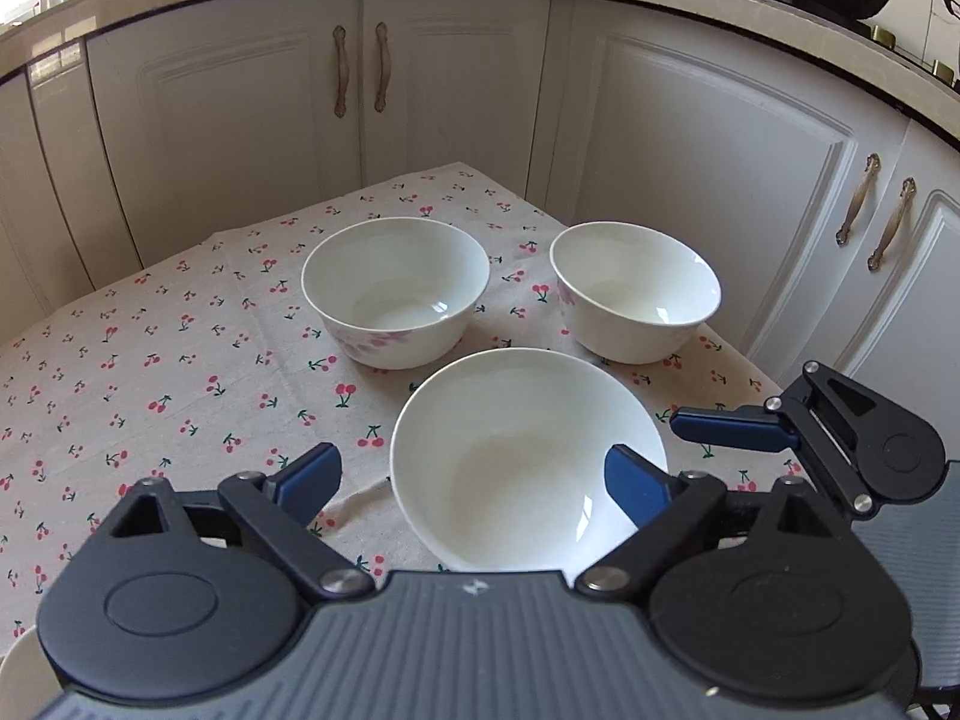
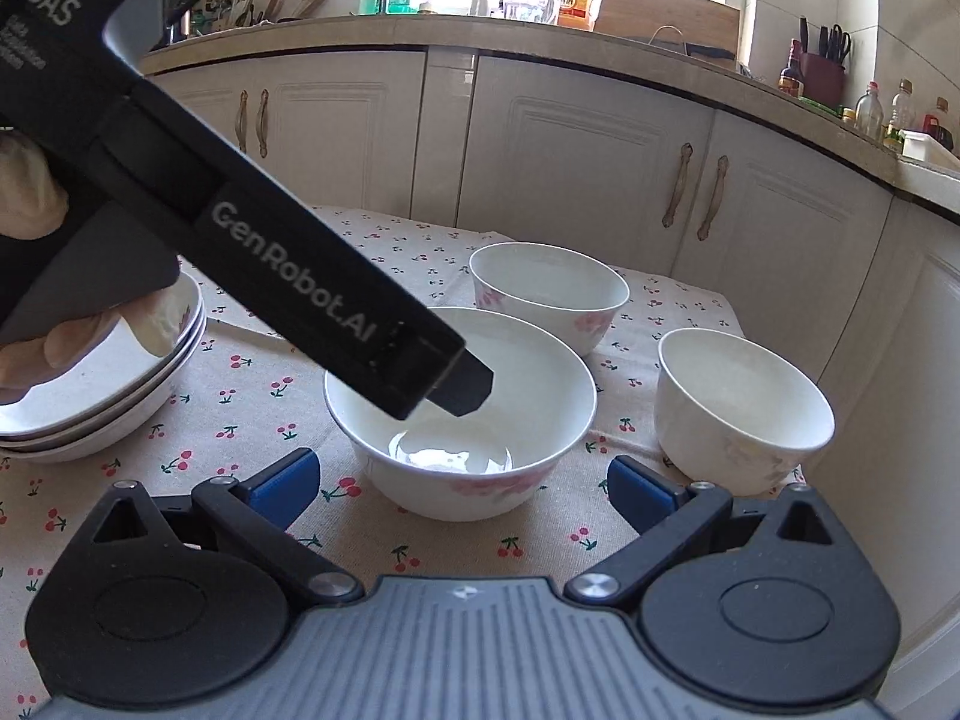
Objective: Organize plates and bowls
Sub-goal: 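Grasp the rim of a white pink-patterned bowl with the left gripper, then carry the bowl with the left gripper and lower it onto the table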
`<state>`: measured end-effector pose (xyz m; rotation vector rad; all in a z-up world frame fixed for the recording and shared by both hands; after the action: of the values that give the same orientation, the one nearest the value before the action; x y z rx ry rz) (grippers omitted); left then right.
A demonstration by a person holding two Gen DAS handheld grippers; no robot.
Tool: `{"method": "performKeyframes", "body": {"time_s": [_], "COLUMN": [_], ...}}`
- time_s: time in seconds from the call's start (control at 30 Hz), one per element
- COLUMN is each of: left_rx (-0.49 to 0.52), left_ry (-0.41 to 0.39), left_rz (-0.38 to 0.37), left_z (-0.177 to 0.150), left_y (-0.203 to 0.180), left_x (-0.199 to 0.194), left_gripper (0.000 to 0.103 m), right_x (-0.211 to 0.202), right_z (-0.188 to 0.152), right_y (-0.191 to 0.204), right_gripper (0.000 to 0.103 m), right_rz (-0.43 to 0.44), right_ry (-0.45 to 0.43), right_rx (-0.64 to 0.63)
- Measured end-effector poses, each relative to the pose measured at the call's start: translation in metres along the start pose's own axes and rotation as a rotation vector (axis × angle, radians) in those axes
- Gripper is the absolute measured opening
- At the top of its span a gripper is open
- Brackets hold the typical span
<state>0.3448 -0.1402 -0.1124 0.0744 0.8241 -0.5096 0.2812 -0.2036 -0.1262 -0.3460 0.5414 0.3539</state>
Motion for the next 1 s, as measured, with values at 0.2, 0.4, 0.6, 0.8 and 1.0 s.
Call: {"method": "performKeyframes", "body": {"time_s": [0.2, 0.4, 0.6, 0.8, 1.0], "left_rx": [-0.014, -0.008, 0.018, 0.033, 0.04], "left_ry": [0.032, 0.044, 0.051, 0.055, 0.061], "left_rz": [-0.006, -0.029, -0.054, -0.052, -0.055], "left_z": [0.004, 0.004, 0.003, 0.003, 0.003], "left_y": [0.004, 0.001, -0.005, -0.006, -0.006], "left_x": [0.018, 0.024, 0.029, 0.031, 0.031], "left_gripper": [0.085, 0.079, 0.074, 0.074, 0.074], "right_x": [0.008, 0.011, 0.012, 0.013, 0.014], "right_z": [0.001, 0.003, 0.005, 0.005, 0.004], "right_y": [0.001, 0.0, -0.001, -0.002, -0.002], "right_gripper": [0.101, 0.091, 0.09, 0.091, 0.091], "right_rz": [0.014, 0.028, 0.034, 0.039, 0.041], "right_ry": [0.003, -0.002, -0.005, -0.005, -0.005], "right_rx": [-0.004, 0.011, 0.017, 0.024, 0.024]}}
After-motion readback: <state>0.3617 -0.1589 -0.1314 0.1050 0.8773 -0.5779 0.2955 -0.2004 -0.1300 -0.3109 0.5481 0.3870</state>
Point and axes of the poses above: each gripper's, at about its wrist camera, not at the fingertips, and x roughly the way its jaws point, y to its left, z to its top, the point moved 9 cm from there along x, roughly the way its jaws point, and after that the axes turned 7 degrees about -x, right-handed, at the moved point
